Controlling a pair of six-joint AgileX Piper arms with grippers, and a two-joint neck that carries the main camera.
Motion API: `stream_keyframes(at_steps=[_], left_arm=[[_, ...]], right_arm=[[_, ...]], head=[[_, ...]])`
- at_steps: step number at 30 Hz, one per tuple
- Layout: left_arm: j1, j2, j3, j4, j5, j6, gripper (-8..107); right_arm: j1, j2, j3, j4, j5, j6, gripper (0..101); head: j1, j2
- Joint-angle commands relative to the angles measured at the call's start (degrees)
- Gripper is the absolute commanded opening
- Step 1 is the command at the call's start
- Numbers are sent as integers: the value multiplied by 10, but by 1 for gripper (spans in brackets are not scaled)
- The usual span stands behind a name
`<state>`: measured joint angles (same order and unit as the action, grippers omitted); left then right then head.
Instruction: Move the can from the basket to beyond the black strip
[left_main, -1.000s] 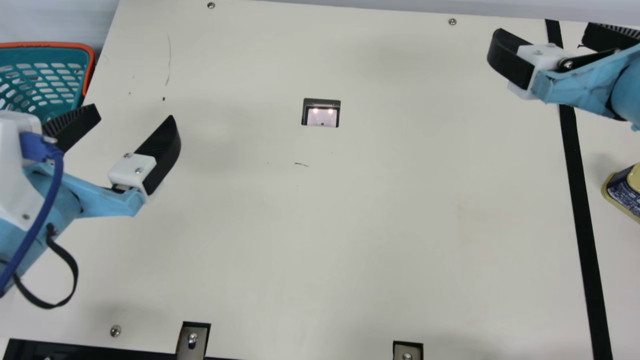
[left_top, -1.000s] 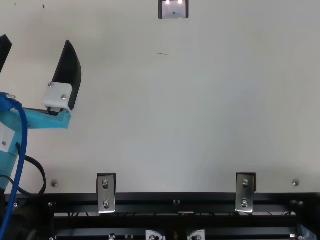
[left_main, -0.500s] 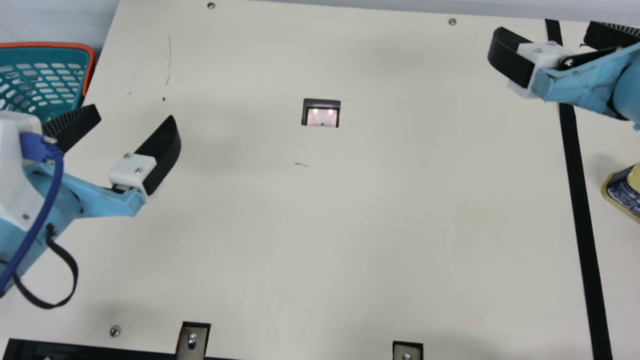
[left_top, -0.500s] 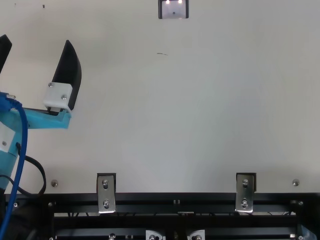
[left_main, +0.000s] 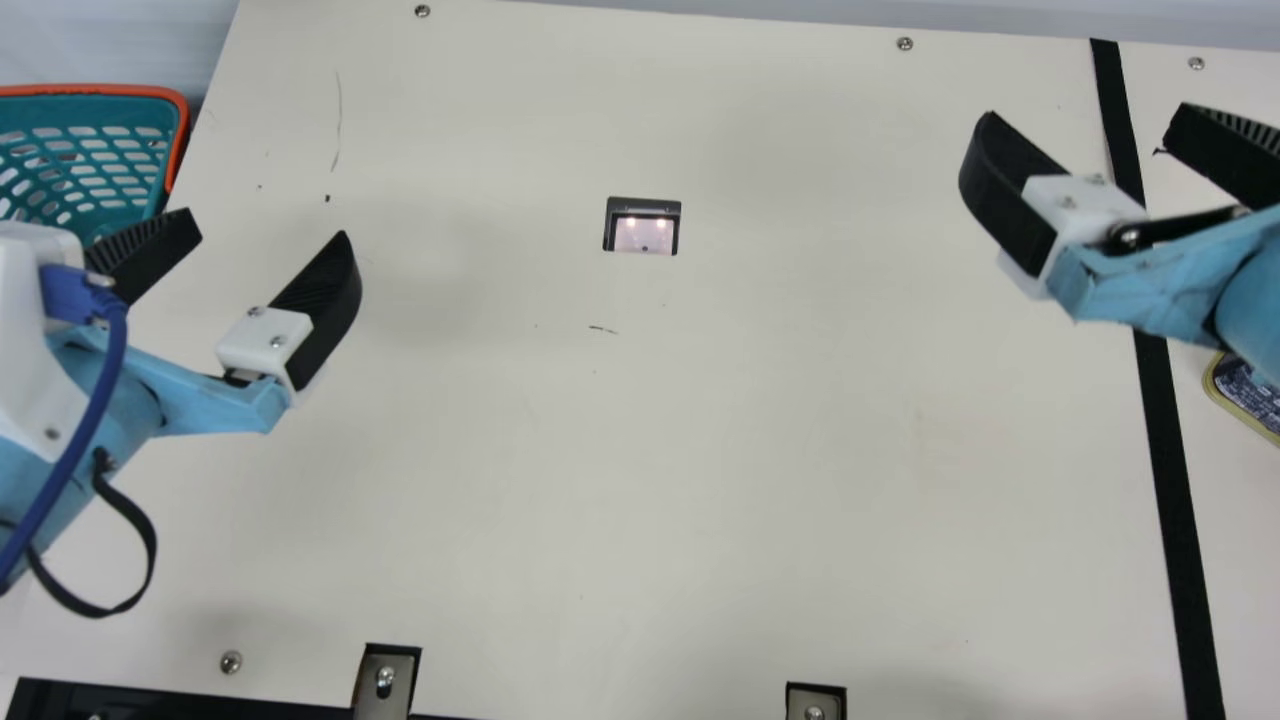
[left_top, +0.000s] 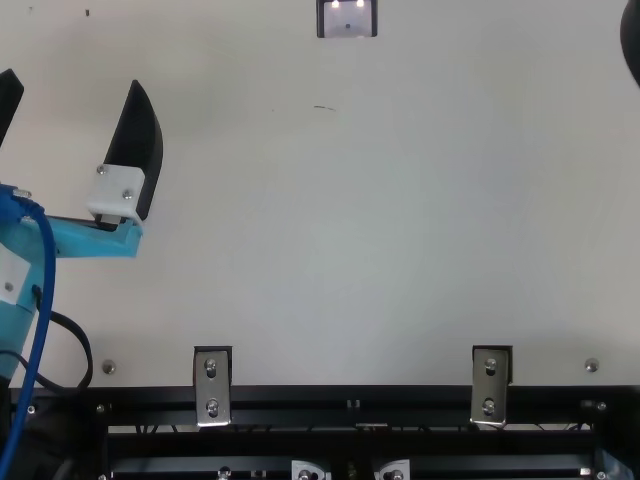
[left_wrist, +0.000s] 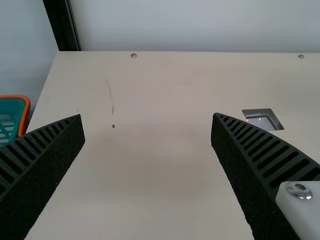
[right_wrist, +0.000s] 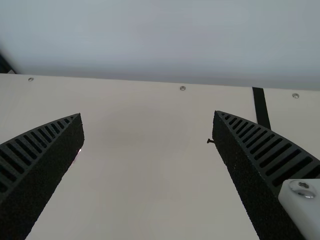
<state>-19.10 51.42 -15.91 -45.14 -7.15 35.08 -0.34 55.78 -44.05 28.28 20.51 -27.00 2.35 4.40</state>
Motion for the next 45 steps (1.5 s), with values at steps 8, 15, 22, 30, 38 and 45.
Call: stream_keyframes(at_steps=[8, 15, 22, 30, 38, 45], left_arm=[[14, -39, 18, 64, 2, -63, 90], [51, -103, 36, 113, 42, -93, 90], [107, -189, 45, 163, 114, -129, 90], [161, -299, 48, 227, 197, -172, 90], [182, -391, 44, 274, 265, -215, 90], [185, -447, 38, 287, 316, -228, 90]], right_arm=[[8, -101, 81, 18, -8, -5, 101], [16, -164, 126, 20, -7, -2, 101], [25, -217, 160, 13, -4, 9, 101], [33, -275, 201, -14, -2, 33, 101], [43, -330, 238, -42, -8, 62, 101], [52, -377, 259, -66, -18, 87, 101]], head=[[-2, 0], [-2, 0], [-2, 0], [-2, 0], [-2, 0], [-2, 0]])
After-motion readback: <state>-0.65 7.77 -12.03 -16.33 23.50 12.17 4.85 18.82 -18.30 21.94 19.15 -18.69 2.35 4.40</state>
